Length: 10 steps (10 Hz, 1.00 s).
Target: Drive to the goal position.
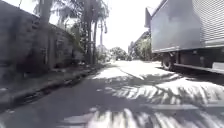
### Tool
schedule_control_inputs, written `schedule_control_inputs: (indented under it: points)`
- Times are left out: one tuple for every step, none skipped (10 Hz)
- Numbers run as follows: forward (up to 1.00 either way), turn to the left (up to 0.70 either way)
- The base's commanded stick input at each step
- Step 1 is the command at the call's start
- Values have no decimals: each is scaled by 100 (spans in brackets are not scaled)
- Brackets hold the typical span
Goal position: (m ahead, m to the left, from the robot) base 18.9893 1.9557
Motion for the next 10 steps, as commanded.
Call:
schedule_control_inputs:
  points:
    - [100,-12]
    - [100,1]
    - [100,1]
    - [100,1]
    - [100,1]
    - [100,1]
    - [100,1]
    - [100,1]
    - [100,1]
    - [100,1]
